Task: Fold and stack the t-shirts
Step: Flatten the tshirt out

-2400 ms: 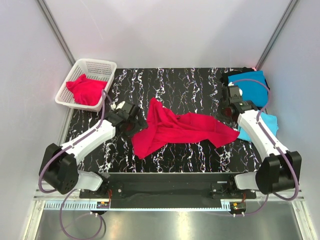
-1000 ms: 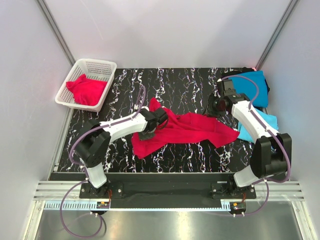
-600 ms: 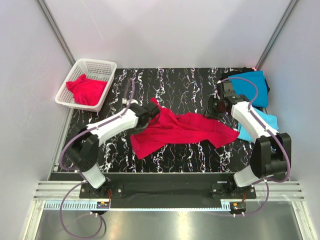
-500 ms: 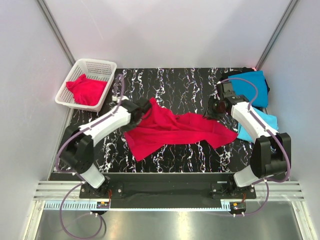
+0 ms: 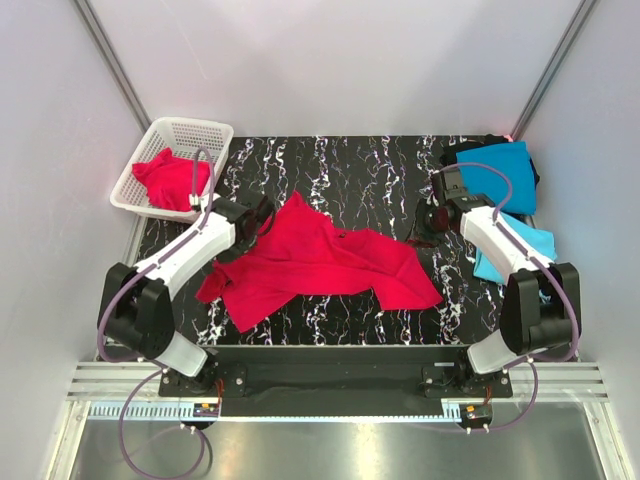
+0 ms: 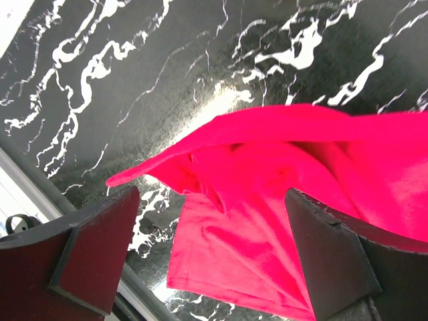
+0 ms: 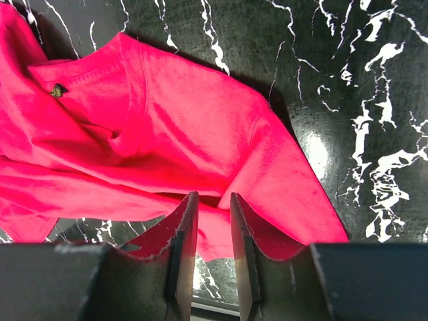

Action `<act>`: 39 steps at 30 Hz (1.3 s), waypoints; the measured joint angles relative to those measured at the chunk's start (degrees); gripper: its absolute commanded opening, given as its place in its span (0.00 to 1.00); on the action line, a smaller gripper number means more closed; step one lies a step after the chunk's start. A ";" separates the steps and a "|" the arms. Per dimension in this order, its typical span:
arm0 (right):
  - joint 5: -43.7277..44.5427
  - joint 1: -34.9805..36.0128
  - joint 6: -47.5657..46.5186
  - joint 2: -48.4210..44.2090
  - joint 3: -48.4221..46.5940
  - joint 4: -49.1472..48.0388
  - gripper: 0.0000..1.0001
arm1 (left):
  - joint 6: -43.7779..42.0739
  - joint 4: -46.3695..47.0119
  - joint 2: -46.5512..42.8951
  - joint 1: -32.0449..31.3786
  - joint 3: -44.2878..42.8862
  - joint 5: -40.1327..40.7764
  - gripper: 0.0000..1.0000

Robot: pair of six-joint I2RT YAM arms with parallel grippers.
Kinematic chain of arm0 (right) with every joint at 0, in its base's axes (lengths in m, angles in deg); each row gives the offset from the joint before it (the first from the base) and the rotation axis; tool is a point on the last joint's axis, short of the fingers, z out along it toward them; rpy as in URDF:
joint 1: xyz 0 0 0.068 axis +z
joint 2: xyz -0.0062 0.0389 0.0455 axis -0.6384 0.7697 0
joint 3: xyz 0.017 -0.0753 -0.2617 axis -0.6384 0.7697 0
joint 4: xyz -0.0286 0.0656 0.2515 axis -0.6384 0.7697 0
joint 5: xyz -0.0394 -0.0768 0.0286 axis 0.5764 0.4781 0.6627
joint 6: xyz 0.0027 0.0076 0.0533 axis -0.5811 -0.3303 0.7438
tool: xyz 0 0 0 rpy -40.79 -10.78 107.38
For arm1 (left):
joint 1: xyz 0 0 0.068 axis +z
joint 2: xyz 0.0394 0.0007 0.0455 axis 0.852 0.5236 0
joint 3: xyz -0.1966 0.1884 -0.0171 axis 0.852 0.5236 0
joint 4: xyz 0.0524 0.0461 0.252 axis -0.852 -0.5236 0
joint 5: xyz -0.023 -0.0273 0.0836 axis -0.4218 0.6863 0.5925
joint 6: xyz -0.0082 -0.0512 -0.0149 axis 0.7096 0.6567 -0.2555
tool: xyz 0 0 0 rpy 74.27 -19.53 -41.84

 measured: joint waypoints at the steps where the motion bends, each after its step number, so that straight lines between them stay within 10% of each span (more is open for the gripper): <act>1: -0.07 0.09 -0.09 0.20 0.04 -0.02 0.33 | -0.20 0.35 -0.17 -0.02 0.55 -0.42 0.98; 20: -9.66 8.98 -2.78 17.55 -3.85 -3.08 0.20 | -16.35 20.24 -10.60 -0.87 5.90 -21.27 0.99; 39: 18.21 7.72 6.69 21.09 -7.10 4.96 0.15 | -19.34 22.58 -8.63 -0.90 6.71 -25.46 0.99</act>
